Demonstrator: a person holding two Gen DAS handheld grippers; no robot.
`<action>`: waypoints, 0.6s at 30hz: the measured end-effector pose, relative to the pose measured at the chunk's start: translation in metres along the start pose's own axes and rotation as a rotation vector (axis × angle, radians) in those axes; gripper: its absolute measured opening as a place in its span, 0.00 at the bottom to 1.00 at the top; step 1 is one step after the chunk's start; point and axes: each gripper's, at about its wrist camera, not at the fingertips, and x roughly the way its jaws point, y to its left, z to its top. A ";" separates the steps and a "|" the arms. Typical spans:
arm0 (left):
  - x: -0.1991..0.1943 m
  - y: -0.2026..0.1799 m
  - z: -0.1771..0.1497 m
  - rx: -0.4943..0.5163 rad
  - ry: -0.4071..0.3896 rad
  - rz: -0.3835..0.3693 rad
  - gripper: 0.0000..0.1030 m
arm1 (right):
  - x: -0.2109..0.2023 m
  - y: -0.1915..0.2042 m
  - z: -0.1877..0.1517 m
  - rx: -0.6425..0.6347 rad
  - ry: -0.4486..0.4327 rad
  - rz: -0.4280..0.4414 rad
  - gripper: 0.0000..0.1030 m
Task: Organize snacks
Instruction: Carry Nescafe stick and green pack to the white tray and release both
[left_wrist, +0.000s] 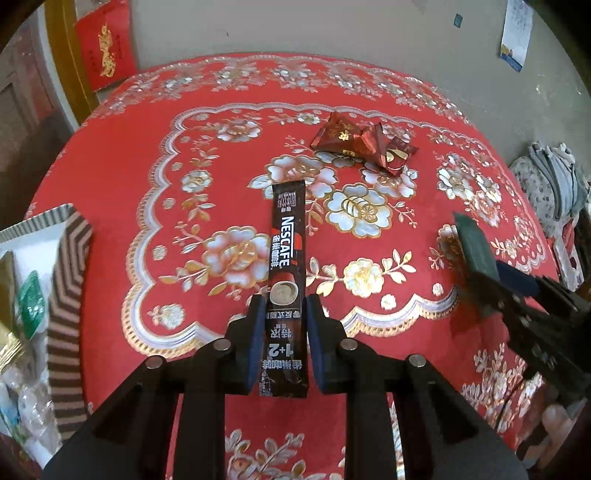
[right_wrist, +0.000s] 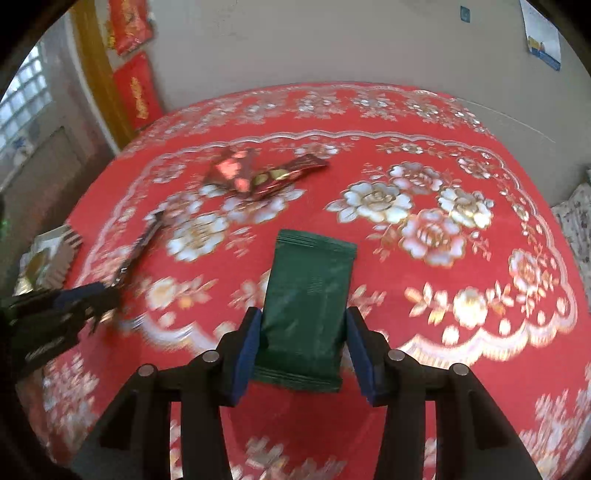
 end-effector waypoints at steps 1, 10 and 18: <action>-0.005 0.001 -0.003 0.001 -0.013 0.011 0.19 | -0.006 0.003 -0.004 -0.003 -0.006 0.014 0.45; -0.041 0.026 -0.017 -0.023 -0.100 0.056 0.19 | -0.044 0.050 -0.012 -0.064 -0.077 0.081 0.45; -0.073 0.050 -0.026 -0.053 -0.164 0.073 0.19 | -0.054 0.099 -0.012 -0.137 -0.098 0.144 0.45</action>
